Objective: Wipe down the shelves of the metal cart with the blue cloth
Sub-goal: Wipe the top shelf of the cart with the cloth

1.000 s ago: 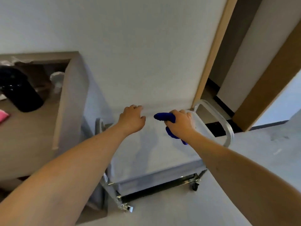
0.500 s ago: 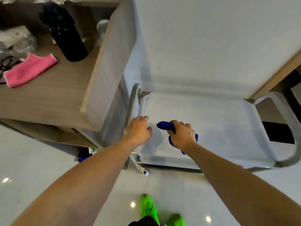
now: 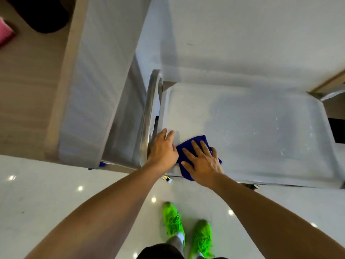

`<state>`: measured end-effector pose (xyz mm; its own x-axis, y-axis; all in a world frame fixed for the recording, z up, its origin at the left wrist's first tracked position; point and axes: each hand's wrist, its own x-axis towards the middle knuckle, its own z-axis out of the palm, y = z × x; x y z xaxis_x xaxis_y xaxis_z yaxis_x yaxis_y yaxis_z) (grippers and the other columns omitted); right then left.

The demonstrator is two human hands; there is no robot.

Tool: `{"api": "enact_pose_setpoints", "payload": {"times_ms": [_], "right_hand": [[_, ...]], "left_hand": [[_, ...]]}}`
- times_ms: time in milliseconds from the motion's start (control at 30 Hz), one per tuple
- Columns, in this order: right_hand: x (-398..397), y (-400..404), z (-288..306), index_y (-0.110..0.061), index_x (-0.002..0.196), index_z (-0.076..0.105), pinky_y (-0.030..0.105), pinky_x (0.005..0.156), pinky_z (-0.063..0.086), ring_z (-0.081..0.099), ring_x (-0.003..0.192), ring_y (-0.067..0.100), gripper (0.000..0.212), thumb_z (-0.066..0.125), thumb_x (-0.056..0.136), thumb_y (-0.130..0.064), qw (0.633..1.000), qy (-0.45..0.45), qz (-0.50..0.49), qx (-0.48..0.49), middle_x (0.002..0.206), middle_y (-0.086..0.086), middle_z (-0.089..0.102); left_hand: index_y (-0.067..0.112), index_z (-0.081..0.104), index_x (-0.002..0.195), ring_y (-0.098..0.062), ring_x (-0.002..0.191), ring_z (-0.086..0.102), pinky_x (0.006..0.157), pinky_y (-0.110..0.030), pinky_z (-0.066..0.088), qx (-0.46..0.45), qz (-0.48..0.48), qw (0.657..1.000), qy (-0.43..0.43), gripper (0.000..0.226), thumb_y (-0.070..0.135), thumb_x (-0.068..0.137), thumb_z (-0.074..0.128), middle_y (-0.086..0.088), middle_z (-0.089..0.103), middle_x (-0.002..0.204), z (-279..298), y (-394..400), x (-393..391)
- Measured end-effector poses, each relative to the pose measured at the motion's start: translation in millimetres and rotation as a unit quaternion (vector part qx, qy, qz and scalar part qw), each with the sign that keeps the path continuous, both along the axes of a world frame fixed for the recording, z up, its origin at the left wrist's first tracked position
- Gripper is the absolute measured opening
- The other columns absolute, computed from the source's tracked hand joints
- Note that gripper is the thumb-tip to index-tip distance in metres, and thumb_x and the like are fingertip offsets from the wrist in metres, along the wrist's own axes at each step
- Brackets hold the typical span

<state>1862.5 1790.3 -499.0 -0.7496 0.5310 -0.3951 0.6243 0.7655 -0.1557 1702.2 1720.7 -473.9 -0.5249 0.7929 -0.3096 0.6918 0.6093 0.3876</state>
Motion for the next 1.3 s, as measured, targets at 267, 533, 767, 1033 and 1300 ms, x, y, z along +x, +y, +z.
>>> {"api": "enact_pose_setpoints", "payload": {"times_ms": [267, 533, 767, 1033, 1300], "right_hand": [[-10.8, -1.7, -31.0, -0.034, 0.154, 0.028, 0.068, 0.113, 0.018, 0.014, 0.148, 0.043, 0.061, 0.022, 0.100, -0.061, 0.999, 0.028, -0.010, 0.032, 0.163, 0.012, 0.023], [-51.4, 45.4, -42.5, -0.012, 0.154, 0.033, 0.063, 0.118, 0.006, 0.014, 0.149, 0.044, 0.072, 0.023, 0.101, -0.059, 0.995, 0.049, 0.031, 0.087, 0.160, 0.027, 0.023], [-91.5, 107.2, -49.6, -0.013, 0.158, 0.020, 0.058, 0.121, 0.008, 0.004, 0.153, 0.034, 0.071, 0.011, 0.102, -0.057, 0.992, 0.075, 0.048, 0.086, 0.166, 0.017, 0.012], [-136.4, 162.1, -55.5, -0.024, 0.158, 0.018, 0.062, 0.119, 0.009, 0.008, 0.152, 0.037, 0.068, 0.014, 0.101, -0.061, 0.990, 0.108, 0.028, 0.090, 0.166, 0.013, 0.015], [-177.1, 193.6, -59.9, -0.026, 0.158, 0.020, 0.062, 0.119, 0.006, 0.008, 0.152, 0.037, 0.070, 0.015, 0.098, -0.063, 0.987, 0.118, 0.006, 0.109, 0.166, 0.011, 0.016]], "left_hand": [[0.027, 0.027, 0.153, -0.026, 0.149, 0.020, 0.119, -0.047, 0.026, -0.008, 0.037, 0.999, -0.004, 0.056, 0.026, 0.100, 0.045, -0.004, 0.022, 0.163, -29.3, 2.5, -4.2], [0.019, 0.025, 0.156, -0.026, 0.152, 0.013, 0.121, -0.046, 0.017, 0.015, 0.061, 0.998, 0.028, 0.056, 0.029, 0.103, 0.037, -0.010, 0.020, 0.164, -55.6, 15.1, -5.3], [0.018, 0.006, 0.160, -0.029, 0.153, -0.007, 0.122, -0.045, -0.006, -0.008, 0.137, 0.989, 0.058, 0.061, 0.043, 0.105, 0.018, -0.010, -0.001, 0.167, -68.6, 49.8, 19.1], [0.020, 0.009, 0.160, -0.032, 0.153, -0.005, 0.121, -0.056, 0.008, -0.040, 0.127, 0.981, 0.139, 0.066, 0.052, 0.104, 0.021, -0.012, 0.000, 0.167, -89.7, 49.4, 29.6], [0.021, 0.012, 0.159, -0.033, 0.153, -0.002, 0.120, -0.057, 0.011, -0.042, 0.128, 0.978, 0.160, 0.067, 0.054, 0.103, 0.025, -0.011, 0.003, 0.167, -95.1, 52.0, 29.9]]}}
